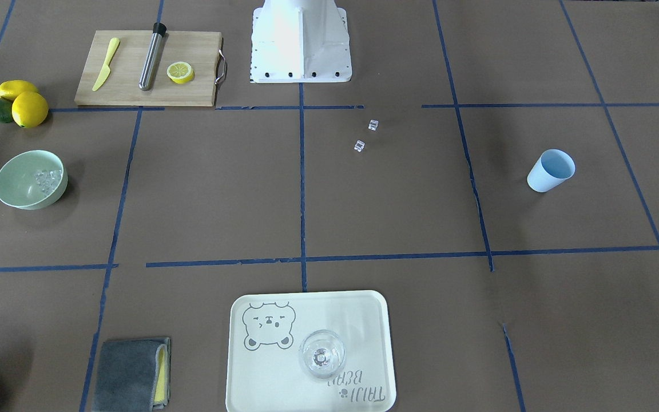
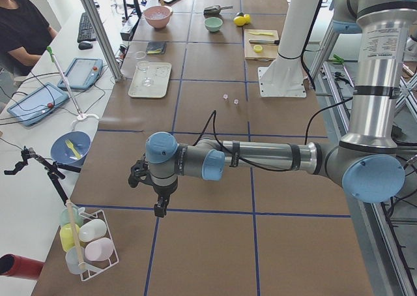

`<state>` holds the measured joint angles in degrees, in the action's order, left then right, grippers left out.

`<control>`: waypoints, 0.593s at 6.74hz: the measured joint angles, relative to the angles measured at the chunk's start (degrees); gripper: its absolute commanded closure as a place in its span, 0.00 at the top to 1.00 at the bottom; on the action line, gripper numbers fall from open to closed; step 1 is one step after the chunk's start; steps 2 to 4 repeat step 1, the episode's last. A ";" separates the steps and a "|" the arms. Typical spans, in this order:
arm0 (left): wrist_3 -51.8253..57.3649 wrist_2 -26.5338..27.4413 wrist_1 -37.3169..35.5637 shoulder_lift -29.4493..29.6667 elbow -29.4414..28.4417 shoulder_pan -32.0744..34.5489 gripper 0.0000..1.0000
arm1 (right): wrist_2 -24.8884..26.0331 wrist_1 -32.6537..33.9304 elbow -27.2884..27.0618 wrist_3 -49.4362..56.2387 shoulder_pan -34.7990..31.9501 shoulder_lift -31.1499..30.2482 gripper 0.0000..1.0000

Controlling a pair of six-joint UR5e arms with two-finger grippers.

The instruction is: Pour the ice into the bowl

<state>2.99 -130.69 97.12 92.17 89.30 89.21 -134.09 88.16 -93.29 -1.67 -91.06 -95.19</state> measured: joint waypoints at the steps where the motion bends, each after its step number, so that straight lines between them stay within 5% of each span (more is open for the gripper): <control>1: 0.00 0.00 0.02 0.02 0.00 0.00 1.00 | 0.00 0.00 0.02 0.00 0.00 0.00 1.00; 4: 0.00 0.00 0.02 0.02 0.00 0.00 1.00 | 0.00 0.00 0.02 0.00 0.00 0.00 1.00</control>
